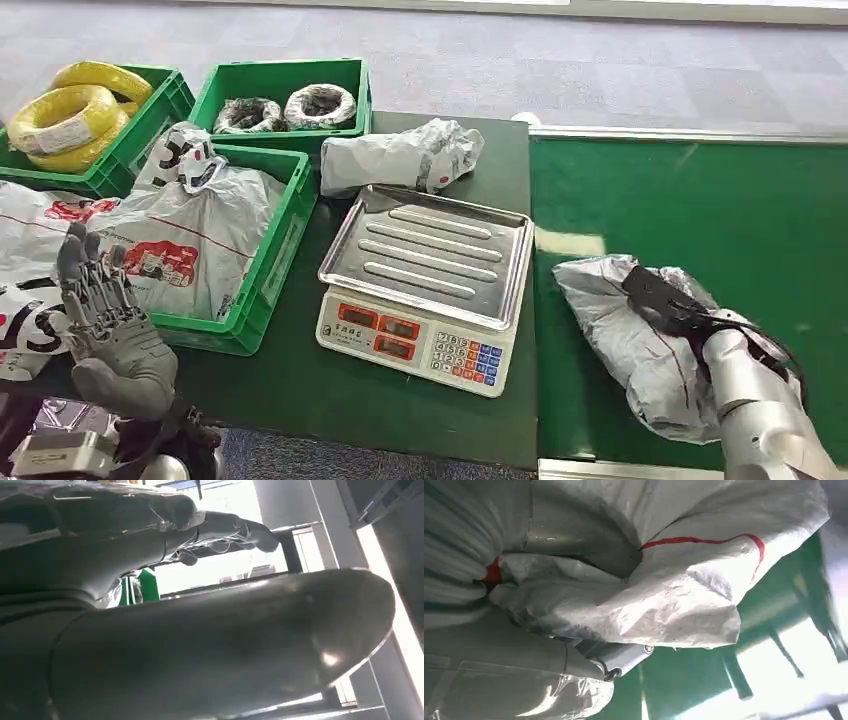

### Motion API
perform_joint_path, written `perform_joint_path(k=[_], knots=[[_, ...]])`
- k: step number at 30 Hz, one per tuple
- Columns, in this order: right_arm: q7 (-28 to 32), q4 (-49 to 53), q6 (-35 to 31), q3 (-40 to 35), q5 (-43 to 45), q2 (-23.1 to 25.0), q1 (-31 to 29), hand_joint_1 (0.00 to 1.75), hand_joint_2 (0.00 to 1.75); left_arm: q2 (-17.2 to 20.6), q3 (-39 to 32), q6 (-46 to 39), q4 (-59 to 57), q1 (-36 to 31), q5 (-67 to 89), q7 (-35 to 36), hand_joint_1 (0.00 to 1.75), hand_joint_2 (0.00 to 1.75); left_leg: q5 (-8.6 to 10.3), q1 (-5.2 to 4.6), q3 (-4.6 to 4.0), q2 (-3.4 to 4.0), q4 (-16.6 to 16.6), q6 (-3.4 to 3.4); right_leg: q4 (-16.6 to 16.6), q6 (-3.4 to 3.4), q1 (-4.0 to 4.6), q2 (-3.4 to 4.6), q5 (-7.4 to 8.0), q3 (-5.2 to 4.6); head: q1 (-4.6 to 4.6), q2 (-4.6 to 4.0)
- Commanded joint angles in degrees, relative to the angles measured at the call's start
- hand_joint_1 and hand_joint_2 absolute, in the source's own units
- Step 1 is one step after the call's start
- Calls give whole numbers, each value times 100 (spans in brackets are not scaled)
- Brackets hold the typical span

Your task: Moved the parcel from conveyor to table for the left to box.

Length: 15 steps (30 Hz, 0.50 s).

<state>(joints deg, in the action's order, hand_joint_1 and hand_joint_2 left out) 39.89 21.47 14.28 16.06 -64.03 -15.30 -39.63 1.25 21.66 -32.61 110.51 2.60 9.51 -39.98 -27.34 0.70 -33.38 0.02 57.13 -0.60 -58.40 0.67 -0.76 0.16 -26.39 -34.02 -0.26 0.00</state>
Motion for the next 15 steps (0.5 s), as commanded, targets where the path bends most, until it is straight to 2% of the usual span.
perform_joint_path(k=[1, 4, 8, 9, 10, 11, 12, 13, 15], knots=[[-1758, 2350, -2134, -1808, -172, 412, -403, 175, 175, 172, 448, 53, -408, -237, -95, -2, 0, 0, -2, -7, -1, 29, 0, 2, -6, -3, -6, 27, 5, -13, 0, 0], [-2245, 2409, -2172, -2466, -451, 720, -757, 175, 175, 32, 557, 218, -667, -437, -83, -2, 0, 0, -1, -10, -1, 42, 1, 1, -11, -4, -9, 40, 8, -19, 2, 0], [-2585, 1207, -2193, -3456, -837, 1564, -1936, 175, 175, -113, 746, 357, -986, -705, -89, -2, 0, 0, -4, -10, 13, 84, -1, -1, -13, -8, -8, 80, 15, -22, 2, 0], [-2619, 1027, -2190, -3571, -854, 1726, -2074, 175, 175, -128, 775, 376, -1015, -739, -115, -2, 0, 0, -4, -12, 13, 104, -1, -2, -19, -8, -11, 99, 18, -28, -2, 0], [-2631, 896, -2184, -3687, -881, 1864, -2179, 175, 175, -129, 795, 387, -1029, -766, -128, -2, 0, 0, 0, -9, 9, 76, -1, -2, -17, -6, -8, 69, 12, -19, 0, 0], [-2633, 767, -2182, -3815, -896, 2006, -2260, 175, 175, -115, 829, 412, -1031, -811, -176, -2, 0, 0, 0, -6, 11, 78, -1, -2, -16, -7, -4, 73, 12, -17, 6, 0], [-2646, 714, -2189, -3873, -897, 2077, -2296, 175, 175, -106, 848, 436, -1036, -842, -202, -2, 0, 0, 0, -7, 20, 103, -5, -5, -17, -12, -5, 98, 17, -22, -2, 0], [-2677, 608, -2183, -3987, -919, 2212, -2360, 175, 175, -103, 886, 501, -1070, -908, -236, -2, 0, 0, 3, -3, 18, 71, -5, -5, -16, -12, -1, 68, 11, -13, 4, 0], [-2749, 314, -2187, -4212, -1009, 2504, -2530, 175, 175, -159, 967, 675, -1218, -1065, -282, -2, 0, 0, 3, 1, 29, 76, -8, -7, -11, -14, 3, 76, 11, -13, 4, 0]])
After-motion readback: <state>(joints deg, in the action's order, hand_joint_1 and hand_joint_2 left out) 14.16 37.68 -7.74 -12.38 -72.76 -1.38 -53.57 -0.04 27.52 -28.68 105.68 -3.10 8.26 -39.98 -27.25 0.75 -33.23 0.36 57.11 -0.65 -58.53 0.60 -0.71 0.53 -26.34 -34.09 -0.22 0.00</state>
